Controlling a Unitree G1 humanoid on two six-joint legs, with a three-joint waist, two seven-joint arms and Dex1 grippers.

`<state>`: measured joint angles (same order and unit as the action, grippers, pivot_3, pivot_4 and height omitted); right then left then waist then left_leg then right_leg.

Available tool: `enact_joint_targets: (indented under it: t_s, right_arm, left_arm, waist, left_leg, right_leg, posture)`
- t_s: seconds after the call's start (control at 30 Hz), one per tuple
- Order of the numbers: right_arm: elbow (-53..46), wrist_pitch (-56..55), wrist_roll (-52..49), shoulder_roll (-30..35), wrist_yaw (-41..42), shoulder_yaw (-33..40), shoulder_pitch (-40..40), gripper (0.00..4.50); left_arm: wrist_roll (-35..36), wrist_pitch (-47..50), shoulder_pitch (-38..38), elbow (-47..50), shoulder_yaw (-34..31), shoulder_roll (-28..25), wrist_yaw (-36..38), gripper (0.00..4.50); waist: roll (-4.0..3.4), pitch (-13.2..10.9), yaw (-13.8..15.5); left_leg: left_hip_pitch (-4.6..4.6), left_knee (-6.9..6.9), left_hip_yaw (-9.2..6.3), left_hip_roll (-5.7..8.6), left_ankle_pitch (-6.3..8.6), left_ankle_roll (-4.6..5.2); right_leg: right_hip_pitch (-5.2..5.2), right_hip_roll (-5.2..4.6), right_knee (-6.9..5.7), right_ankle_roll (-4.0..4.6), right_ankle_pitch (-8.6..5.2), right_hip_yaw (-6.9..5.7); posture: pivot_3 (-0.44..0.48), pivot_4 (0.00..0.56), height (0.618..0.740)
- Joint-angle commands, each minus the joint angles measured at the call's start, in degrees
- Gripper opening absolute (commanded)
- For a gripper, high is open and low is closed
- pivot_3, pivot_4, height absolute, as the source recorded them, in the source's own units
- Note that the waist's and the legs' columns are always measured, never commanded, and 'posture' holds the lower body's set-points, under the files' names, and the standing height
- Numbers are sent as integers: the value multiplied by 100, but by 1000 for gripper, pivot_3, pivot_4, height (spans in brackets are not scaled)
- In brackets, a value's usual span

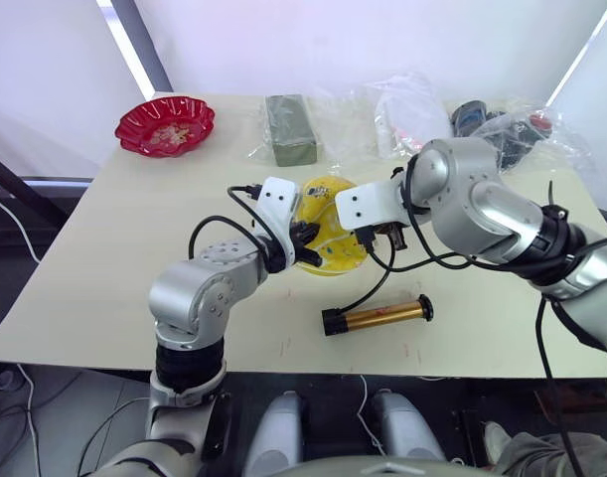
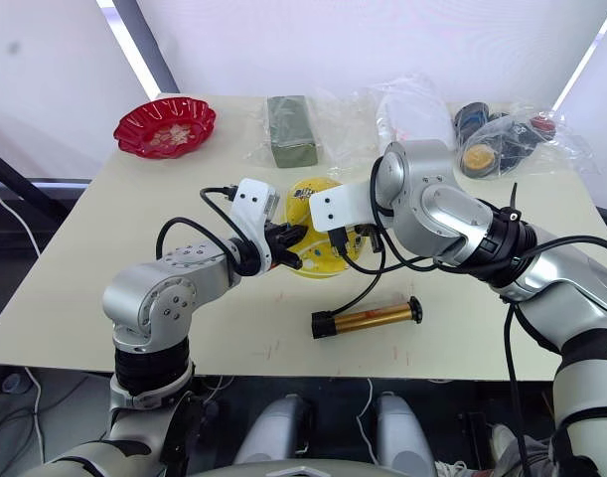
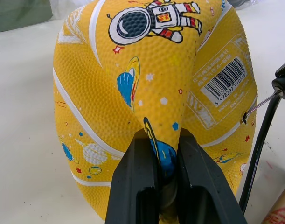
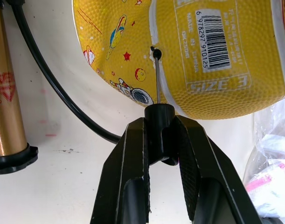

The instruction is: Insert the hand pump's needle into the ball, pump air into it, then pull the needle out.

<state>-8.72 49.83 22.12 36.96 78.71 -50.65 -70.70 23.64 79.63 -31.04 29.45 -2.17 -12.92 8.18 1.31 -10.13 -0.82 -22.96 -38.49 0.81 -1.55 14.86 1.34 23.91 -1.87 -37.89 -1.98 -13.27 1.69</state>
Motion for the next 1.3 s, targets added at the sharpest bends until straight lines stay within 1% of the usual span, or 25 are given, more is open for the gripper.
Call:
enact_joint_targets:
  t_s: [0.03, 0.37, 0.8, 0.97, 1.3]
  right_arm:
    - [-14, 67, 128, 3, 30, 103, 16, 295]
    - [26, 151, 168, -96, 27, 72, 73, 295]
    - [64, 317, 78, -531, -35, 214, 182, 295]
    - [11, 500, -117, -762, -59, 417, 196, 295]
    - [-215, 884, -532, -1059, -173, 754, 285, 295]
  left_arm:
    - [-60, -89, 46, 152, -19, 10, -45, 0]
    - [-3, -116, 100, 272, -33, 24, 6, 0]
    - [113, -60, 227, 524, -124, 151, 64, 0]
    - [173, -42, 273, 617, -164, 224, 101, 0]
    - [216, 41, 313, 669, -198, 311, 124, 0]
  waist:
    - [0, 0, 0]
    - [0, 0, -2]
    - [0, 0, -56]
    - [0, 0, -141]
    - [0, 0, -164]
  left_leg:
    - [0, 0, -1, 0, 0, 0]
    - [0, 0, -5, 1, -1, -2]
    - [5, 6, -6, 2, -4, -6]
    - [5, 7, -7, 0, -4, -7]
    - [5, 12, -9, -4, -4, -7]
  right_leg:
    - [0, -1, 0, 0, 0, -1]
    - [-2, -4, 0, 0, 0, -4]
    - [-3, -2, -2, 1, 0, -4]
    - [-3, -4, -2, 1, 0, -3]
    - [-1, -4, -2, 2, 0, -3]
  posture:
    - [0, 150, 740]
    - [0, 150, 740]
    - [0, 150, 740]
    - [0, 150, 740]
    - [0, 150, 740]
